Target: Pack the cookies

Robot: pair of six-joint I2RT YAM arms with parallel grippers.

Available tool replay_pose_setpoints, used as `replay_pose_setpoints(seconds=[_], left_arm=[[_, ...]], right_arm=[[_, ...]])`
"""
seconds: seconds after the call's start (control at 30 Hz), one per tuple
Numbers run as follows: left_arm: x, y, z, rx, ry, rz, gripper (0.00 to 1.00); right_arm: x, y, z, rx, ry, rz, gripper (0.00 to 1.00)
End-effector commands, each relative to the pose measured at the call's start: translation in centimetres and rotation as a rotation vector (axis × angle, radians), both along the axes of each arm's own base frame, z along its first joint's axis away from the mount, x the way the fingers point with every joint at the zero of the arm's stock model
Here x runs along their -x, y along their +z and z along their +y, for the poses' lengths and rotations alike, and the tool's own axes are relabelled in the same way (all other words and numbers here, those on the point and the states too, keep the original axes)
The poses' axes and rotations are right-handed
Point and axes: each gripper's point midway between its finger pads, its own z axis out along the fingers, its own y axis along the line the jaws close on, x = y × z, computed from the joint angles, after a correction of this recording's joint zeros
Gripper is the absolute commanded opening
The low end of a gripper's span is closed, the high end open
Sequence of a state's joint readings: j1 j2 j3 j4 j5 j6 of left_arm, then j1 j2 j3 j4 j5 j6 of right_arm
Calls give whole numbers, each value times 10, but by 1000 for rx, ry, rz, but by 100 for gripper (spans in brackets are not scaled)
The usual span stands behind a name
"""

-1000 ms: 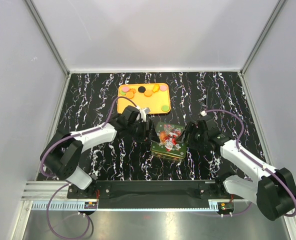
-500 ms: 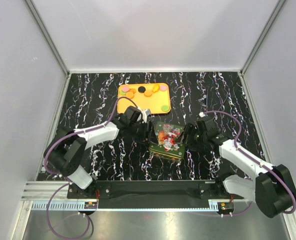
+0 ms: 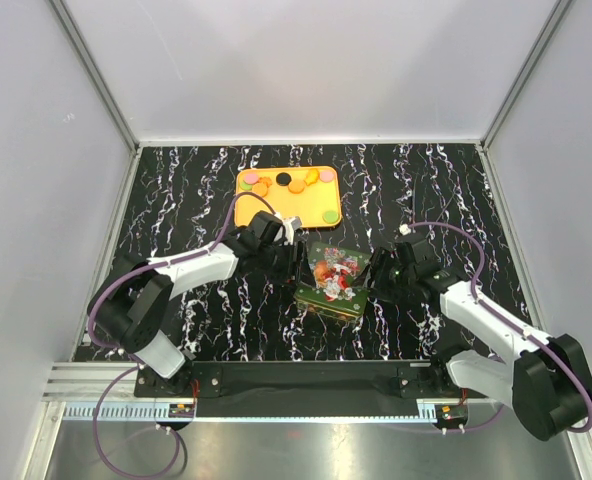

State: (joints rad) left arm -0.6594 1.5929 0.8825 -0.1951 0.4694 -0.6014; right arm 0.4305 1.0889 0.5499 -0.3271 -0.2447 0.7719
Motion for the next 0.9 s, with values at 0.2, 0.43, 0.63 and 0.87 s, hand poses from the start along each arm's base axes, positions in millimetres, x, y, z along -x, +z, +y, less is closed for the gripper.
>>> replay_pose_setpoints(seconds=[0.2, 0.43, 0.63, 0.87], left_arm=[[-11, 8, -7, 17, -3, -47, 64], [-10, 7, -8, 24, 2, -47, 64], [-9, 7, -11, 42, 15, -45, 62], [-5, 4, -18, 51, 23, -34, 53]], right_arm=[[-3, 21, 15, -113, 25, -44, 66], [-1, 19, 15, -118, 26, -44, 66], [2, 20, 19, -148, 41, -47, 65], [5, 15, 19, -144, 49, -46, 65]])
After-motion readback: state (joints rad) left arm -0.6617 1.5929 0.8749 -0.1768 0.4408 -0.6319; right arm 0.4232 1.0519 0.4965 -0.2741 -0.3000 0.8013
